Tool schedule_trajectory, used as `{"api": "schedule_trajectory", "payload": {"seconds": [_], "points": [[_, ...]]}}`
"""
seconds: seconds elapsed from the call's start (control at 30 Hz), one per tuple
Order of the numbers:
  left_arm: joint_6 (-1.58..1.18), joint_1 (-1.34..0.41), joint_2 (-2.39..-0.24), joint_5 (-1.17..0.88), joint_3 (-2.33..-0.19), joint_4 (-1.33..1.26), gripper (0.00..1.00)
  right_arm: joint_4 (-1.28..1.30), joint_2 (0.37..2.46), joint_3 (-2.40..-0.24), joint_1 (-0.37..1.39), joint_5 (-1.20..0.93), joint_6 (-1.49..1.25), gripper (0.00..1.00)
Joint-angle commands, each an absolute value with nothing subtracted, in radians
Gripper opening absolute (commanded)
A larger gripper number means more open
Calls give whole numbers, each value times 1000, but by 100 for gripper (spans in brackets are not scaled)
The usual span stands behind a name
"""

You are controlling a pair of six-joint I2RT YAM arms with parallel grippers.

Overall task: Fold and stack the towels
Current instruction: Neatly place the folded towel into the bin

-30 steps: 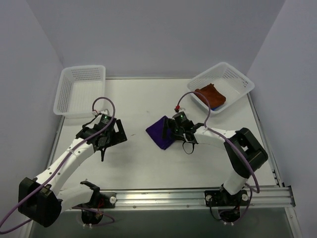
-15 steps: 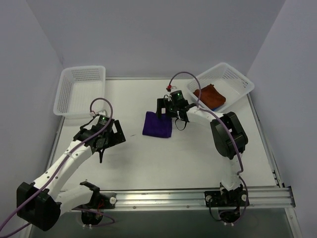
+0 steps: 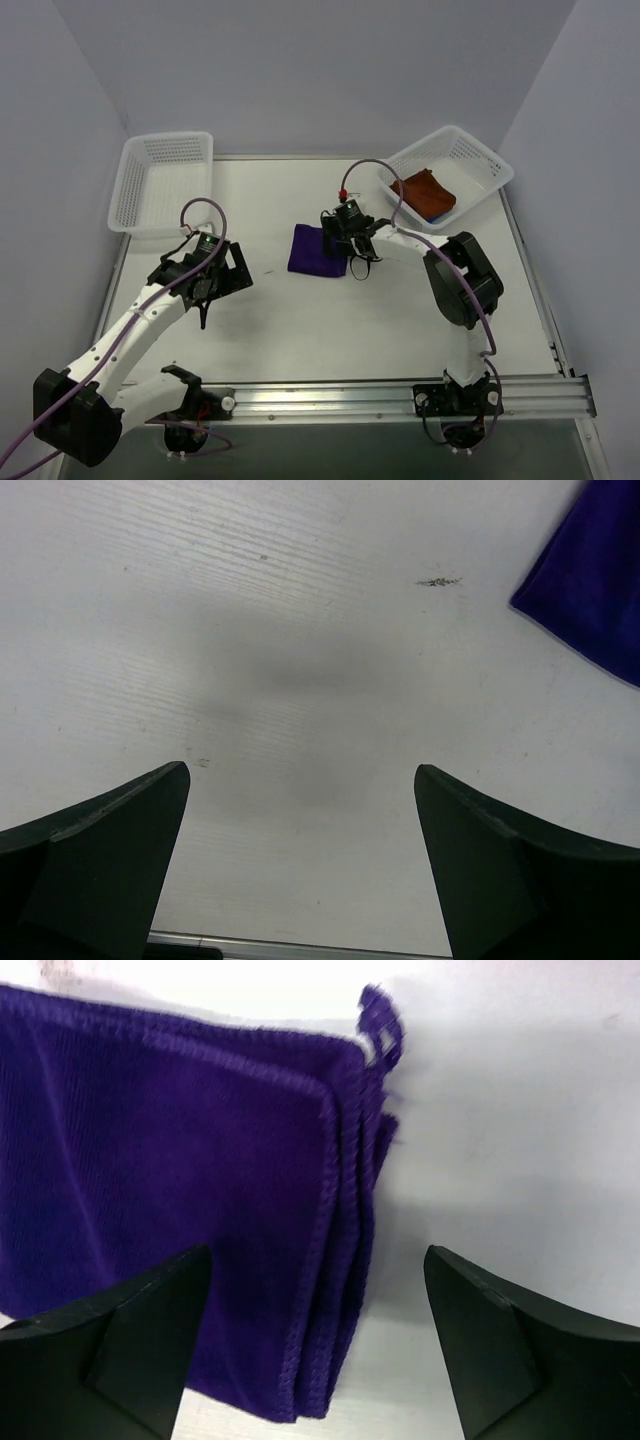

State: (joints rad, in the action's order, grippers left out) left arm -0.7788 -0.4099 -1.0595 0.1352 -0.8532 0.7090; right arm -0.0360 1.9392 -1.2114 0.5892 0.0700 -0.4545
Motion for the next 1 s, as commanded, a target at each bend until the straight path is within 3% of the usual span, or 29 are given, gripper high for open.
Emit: {"api": "schedule_trajectory", "payload": {"seconds": [0.0, 0.13, 0.17, 0.27, 0.43, 0.53, 0.77, 0.97], "points": [[-781, -402, -1051, 141, -854, 713, 94, 28, 1931, -1216, 617, 149, -531, 82], [-779, -400, -1051, 132, -847, 703, 94, 26, 1962, -1221, 641, 141, -545, 70], [-779, -400, -1051, 130, -847, 703, 94, 29, 1973, -1224, 644, 146, -549, 59], [-779, -400, -1048, 129, -842, 700, 94, 44, 1986, -1230, 657, 173, -566, 47], [-779, -397, -1045, 121, -838, 693, 94, 63, 2000, -1235, 657, 201, -586, 43], [-781, -396, -1045, 120, -836, 693, 94, 64, 2011, -1232, 652, 206, -586, 36], [-781, -394, -1040, 112, -836, 692, 94, 15, 2005, -1241, 637, 181, -392, 1], [-782, -391, -1042, 100, -838, 684, 94, -35, 1930, -1273, 644, 172, -50, 0]]}}
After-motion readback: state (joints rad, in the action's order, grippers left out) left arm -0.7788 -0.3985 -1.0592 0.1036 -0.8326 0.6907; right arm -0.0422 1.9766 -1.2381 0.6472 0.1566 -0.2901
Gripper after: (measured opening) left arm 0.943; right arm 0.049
